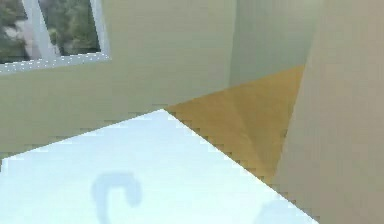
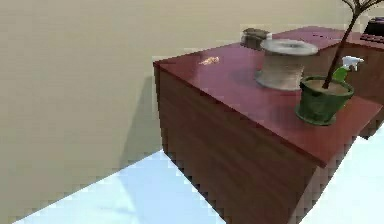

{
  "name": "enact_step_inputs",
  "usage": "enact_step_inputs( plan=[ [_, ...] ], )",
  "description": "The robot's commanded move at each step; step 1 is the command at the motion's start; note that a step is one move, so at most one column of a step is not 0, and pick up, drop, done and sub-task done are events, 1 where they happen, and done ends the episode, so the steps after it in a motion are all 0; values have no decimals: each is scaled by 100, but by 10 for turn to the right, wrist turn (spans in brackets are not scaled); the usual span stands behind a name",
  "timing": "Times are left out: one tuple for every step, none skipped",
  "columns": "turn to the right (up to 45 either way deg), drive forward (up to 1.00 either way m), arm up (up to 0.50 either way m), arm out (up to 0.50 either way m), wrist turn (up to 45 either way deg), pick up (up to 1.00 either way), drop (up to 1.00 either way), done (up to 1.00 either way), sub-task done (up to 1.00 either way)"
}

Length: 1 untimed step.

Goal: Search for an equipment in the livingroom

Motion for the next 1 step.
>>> enact_step_inputs(
  plan=[
    [0,100,0,0,0,0,0,0,0]
  ],
)
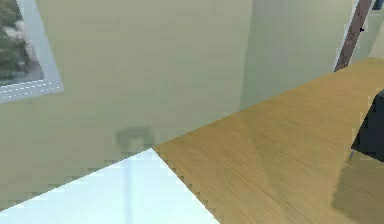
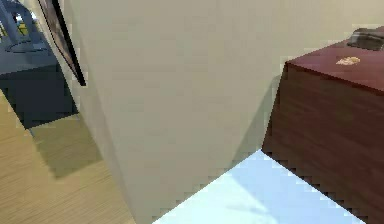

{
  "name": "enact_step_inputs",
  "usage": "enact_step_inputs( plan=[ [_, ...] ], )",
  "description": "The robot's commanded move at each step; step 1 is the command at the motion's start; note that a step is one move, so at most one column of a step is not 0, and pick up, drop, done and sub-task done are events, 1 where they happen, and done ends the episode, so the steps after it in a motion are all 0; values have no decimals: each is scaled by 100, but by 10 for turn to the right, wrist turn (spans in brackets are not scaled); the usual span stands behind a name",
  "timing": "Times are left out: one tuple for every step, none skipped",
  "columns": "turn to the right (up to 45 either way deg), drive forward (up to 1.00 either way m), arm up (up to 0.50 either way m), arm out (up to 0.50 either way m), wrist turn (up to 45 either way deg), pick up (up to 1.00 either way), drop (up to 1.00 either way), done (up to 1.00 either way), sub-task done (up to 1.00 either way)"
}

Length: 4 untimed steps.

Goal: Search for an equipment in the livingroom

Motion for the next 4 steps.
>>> enact_step_inputs(
  plan=[
    [150,0,0,0,0,0,0,0,0],
    [0,15,0,0,0,0,0,0,0],
    [-30,0,0,0,0,0,0,0,0],
    [0,50,0,0,0,0,0,0,0]
  ],
)
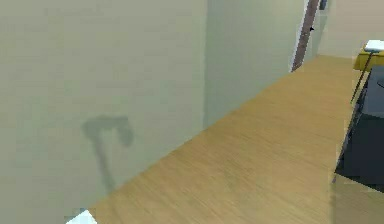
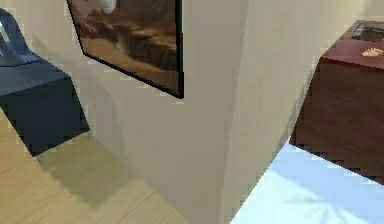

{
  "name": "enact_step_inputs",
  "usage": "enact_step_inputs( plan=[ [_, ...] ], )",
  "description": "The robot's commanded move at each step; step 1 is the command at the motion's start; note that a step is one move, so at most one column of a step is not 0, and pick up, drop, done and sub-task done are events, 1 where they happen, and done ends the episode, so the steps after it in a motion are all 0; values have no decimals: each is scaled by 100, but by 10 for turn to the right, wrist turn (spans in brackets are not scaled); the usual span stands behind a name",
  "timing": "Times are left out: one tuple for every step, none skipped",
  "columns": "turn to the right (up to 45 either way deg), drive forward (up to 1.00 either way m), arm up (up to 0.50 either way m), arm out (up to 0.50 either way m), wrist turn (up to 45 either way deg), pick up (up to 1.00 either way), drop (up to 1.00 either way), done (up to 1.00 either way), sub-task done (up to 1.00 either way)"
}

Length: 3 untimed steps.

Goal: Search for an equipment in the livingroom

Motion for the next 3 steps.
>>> enact_step_inputs(
  plan=[
    [330,0,0,0,0,0,0,0,0],
    [0,100,0,0,0,0,0,0,0],
    [0,40,0,0,0,0,0,0,0]
  ],
)
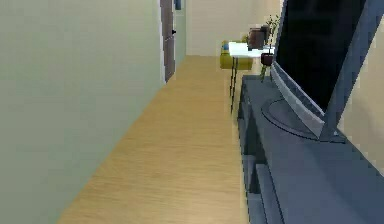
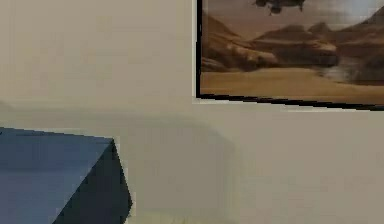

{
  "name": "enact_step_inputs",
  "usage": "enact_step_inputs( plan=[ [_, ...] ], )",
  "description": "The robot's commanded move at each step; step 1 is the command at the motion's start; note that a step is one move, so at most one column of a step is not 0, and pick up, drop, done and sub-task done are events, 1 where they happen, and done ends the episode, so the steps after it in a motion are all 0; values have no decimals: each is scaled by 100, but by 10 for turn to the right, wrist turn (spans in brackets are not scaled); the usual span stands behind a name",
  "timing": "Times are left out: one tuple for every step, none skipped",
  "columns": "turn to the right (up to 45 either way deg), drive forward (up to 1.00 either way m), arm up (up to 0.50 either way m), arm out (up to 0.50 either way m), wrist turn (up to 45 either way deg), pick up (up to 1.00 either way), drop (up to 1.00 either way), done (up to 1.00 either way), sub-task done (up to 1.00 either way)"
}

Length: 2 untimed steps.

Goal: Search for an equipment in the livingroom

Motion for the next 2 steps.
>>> enact_step_inputs(
  plan=[
    [270,0,0,0,0,0,0,0,0],
    [0,0,0,0,0,0,0,100,0]
  ],
)
